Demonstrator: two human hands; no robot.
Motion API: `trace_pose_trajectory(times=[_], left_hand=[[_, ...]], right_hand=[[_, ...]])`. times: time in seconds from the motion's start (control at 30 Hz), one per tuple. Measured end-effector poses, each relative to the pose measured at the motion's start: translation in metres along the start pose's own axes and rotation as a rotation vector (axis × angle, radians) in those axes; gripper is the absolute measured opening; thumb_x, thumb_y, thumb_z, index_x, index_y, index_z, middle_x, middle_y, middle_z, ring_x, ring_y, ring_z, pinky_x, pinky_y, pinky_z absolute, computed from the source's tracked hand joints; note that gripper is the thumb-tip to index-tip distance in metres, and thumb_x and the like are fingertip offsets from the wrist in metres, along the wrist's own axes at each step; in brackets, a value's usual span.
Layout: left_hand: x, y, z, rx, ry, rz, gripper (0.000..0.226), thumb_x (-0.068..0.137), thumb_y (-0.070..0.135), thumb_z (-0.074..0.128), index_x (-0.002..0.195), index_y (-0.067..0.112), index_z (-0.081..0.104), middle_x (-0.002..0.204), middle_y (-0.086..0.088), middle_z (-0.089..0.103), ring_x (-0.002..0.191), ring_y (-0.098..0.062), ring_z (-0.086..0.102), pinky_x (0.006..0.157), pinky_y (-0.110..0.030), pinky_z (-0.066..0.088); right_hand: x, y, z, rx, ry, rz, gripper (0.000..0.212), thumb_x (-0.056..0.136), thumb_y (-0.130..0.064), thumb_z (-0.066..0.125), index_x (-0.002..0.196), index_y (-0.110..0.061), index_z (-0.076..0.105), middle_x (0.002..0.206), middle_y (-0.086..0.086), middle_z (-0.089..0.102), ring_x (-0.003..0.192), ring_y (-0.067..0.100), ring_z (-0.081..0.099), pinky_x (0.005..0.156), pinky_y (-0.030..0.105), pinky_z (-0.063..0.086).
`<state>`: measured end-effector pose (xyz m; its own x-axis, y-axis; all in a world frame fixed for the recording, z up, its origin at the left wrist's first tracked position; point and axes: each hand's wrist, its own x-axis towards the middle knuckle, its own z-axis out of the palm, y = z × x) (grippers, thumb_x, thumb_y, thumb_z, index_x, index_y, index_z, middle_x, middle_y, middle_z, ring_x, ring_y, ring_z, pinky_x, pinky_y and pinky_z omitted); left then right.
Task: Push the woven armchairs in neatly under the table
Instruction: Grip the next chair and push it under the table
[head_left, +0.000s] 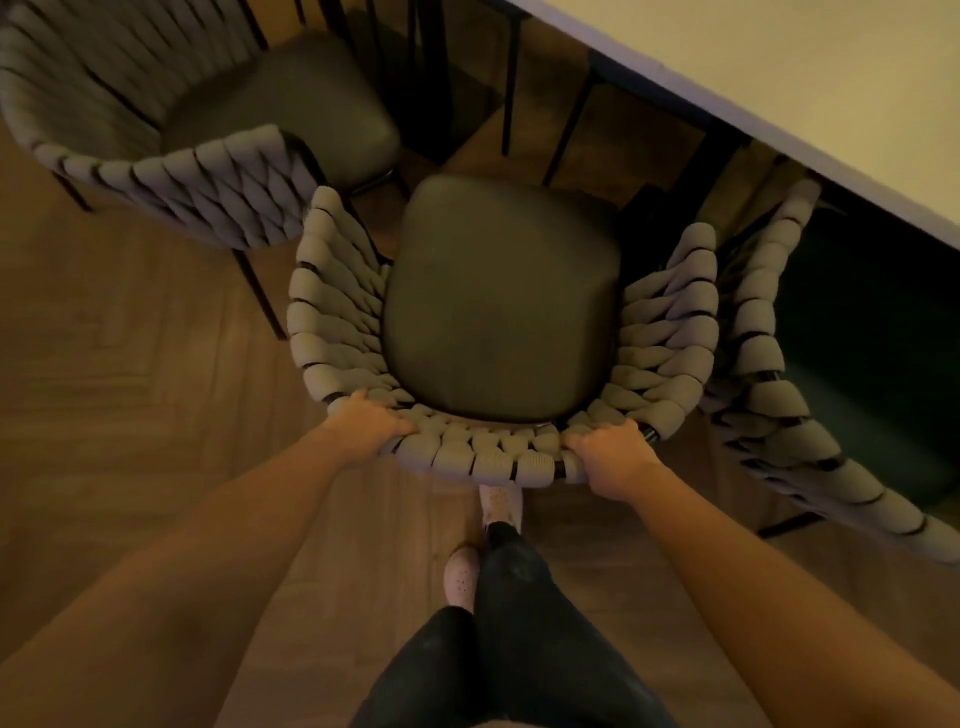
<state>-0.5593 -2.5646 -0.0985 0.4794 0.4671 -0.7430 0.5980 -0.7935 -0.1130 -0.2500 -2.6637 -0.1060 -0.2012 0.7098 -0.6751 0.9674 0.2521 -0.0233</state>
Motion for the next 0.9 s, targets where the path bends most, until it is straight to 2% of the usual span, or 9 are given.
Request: trace_pose_trajectory(times=[0.23,0.5,0.6,0.67,0.73,0.77,0.8,0.87,0.9], left_hand=[[0.041,-0.043,-0.039,0.069,-0.039,-0.007,0.052,0.098,0.024,0.050,0.146,0.036,0.033,0.148,0.004,0.042,0.138,-0.021,0.034,0.104,-0.044,0.035],[0.047,-0.099,-0.048,0.073,-0.091,-0.006,0.046,0.098,0.031,0.049,0.142,0.043,0.038,0.142,0.009,0.046,0.134,-0.018,0.037,0.101,-0.044,0.036],[0.050,-0.109,-0.049,0.057,-0.070,0.029,0.042,0.098,0.032,0.050,0.138,0.040,0.043,0.140,0.012,0.048,0.135,-0.015,0.036,0.105,-0.042,0.033],[0.052,-0.110,-0.044,0.005,-0.047,0.074,0.044,0.094,0.040,0.054,0.136,0.041,0.044,0.140,0.014,0.049,0.135,-0.013,0.036,0.111,-0.042,0.027],[0.053,-0.117,-0.036,-0.052,-0.027,0.121,0.059,0.083,0.061,0.056,0.137,0.041,0.044,0.140,0.016,0.048,0.136,-0.011,0.035,0.117,-0.051,0.011],[0.050,-0.121,-0.033,-0.100,-0.009,0.122,0.073,0.075,0.074,0.052,0.139,0.039,0.045,0.140,0.016,0.048,0.138,-0.011,0.035,0.117,-0.056,0.000],[0.047,-0.127,-0.031,-0.143,0.032,0.118,0.088,0.068,0.086,0.043,0.140,0.036,0.047,0.139,0.016,0.049,0.139,-0.012,0.034,0.115,-0.057,-0.010],[0.039,-0.141,-0.028,-0.186,0.121,0.141,0.109,0.060,0.098,0.015,0.139,0.032,0.051,0.144,0.011,0.049,0.143,-0.015,0.030,0.109,-0.050,-0.026],[0.038,-0.148,-0.027,-0.186,0.148,0.134,0.116,0.058,0.099,0.002,0.140,0.032,0.050,0.148,0.009,0.045,0.146,-0.015,0.024,0.107,-0.047,-0.029]], right_hand=[[0.035,0.023,-0.031,0.031,0.016,0.021,0.031,0.092,-0.024,0.053,0.122,-0.024,0.052,0.113,0.003,0.063,0.103,0.026,0.059,0.088,0.044,0.041],[0.063,0.005,-0.059,0.125,0.060,-0.084,0.031,0.092,-0.024,0.050,0.122,-0.023,0.053,0.112,0.005,0.064,0.098,0.025,0.062,0.079,0.038,0.044],[0.067,0.001,-0.064,0.136,0.060,-0.082,0.032,0.092,-0.024,0.051,0.125,-0.022,0.052,0.115,0.005,0.063,0.102,0.025,0.060,0.082,0.037,0.043],[0.069,0.004,-0.063,0.138,-0.027,-0.073,0.042,0.091,-0.033,0.055,0.131,-0.024,0.049,0.125,0.005,0.059,0.113,0.024,0.055,0.096,0.041,0.038],[0.069,0.009,-0.064,0.185,-0.151,-0.046,0.065,0.085,-0.058,0.057,0.140,-0.027,0.045,0.138,0.002,0.051,0.129,0.024,0.044,0.112,0.052,0.019],[0.067,0.012,-0.065,0.238,-0.201,-0.012,0.079,0.079,-0.075,0.048,0.142,-0.028,0.043,0.144,0.001,0.047,0.135,0.024,0.038,0.115,0.057,0.007],[0.065,0.013,-0.067,0.308,-0.212,0.038,0.093,0.072,-0.089,0.031,0.142,-0.029,0.045,0.145,0.001,0.047,0.137,0.024,0.035,0.115,0.059,-0.001],[0.058,0.013,-0.065,0.451,-0.032,0.199,0.112,0.061,-0.095,-0.002,0.130,-0.030,0.057,0.138,0.001,0.054,0.135,0.022,0.038,0.116,0.060,-0.002],[0.056,0.011,-0.061,0.494,0.110,0.306,0.109,0.067,-0.092,-0.005,0.124,-0.027,0.062,0.136,0.003,0.055,0.135,0.023,0.038,0.117,0.059,0.001]])
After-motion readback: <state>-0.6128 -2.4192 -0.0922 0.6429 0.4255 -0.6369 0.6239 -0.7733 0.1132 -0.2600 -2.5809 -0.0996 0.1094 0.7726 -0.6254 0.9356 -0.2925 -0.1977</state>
